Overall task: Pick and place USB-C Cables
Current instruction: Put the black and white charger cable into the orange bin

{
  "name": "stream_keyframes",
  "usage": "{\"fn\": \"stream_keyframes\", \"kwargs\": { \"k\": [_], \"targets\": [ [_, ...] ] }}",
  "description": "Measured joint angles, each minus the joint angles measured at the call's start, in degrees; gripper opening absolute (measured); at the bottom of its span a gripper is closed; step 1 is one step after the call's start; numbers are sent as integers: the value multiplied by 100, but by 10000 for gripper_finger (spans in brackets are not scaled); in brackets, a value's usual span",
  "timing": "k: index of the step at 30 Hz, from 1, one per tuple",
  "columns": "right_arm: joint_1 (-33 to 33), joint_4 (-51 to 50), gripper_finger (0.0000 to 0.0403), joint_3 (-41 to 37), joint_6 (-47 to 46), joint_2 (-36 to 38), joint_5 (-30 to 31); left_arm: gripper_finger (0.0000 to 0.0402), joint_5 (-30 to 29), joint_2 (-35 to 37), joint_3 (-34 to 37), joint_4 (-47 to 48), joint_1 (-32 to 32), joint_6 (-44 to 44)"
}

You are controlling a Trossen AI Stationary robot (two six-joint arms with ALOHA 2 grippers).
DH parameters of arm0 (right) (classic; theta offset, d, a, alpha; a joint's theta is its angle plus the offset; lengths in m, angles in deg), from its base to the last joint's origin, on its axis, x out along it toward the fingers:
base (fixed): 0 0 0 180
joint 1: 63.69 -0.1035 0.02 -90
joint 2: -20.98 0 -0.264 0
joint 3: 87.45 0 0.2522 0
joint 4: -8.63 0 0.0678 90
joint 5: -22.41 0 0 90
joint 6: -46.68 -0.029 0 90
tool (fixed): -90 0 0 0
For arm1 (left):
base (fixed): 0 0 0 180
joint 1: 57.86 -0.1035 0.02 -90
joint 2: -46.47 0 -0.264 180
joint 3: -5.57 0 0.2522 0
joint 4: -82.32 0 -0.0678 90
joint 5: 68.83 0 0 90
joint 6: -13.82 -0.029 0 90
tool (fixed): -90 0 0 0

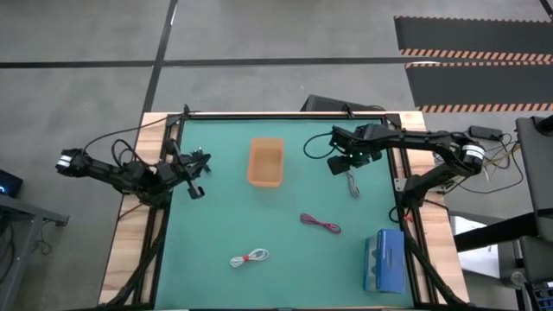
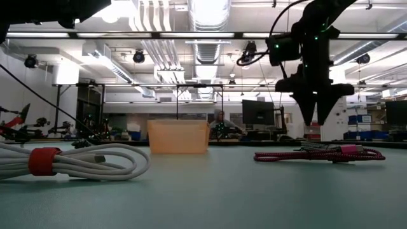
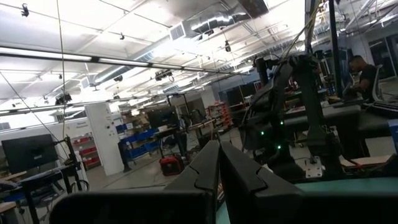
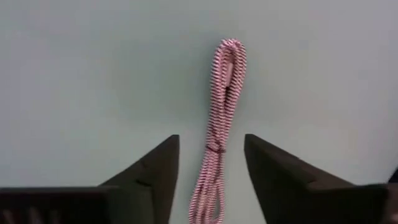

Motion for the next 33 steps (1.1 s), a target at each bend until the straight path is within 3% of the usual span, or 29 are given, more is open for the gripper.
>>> {"fn": "stream_keyframes", "kwargs": {
  "k": [7,15,33],
  "targets": [
    [0,208,215,-137,31,-184,307,0,0,-17,2,0,-2,0],
    [-2,775,210,-333,41,-450,317,0,0,-40,2,0,0,0],
    [-2,895,199,-407,55,-1057,365,0,1,-94,2,-2,-1,0]
  ]
}}
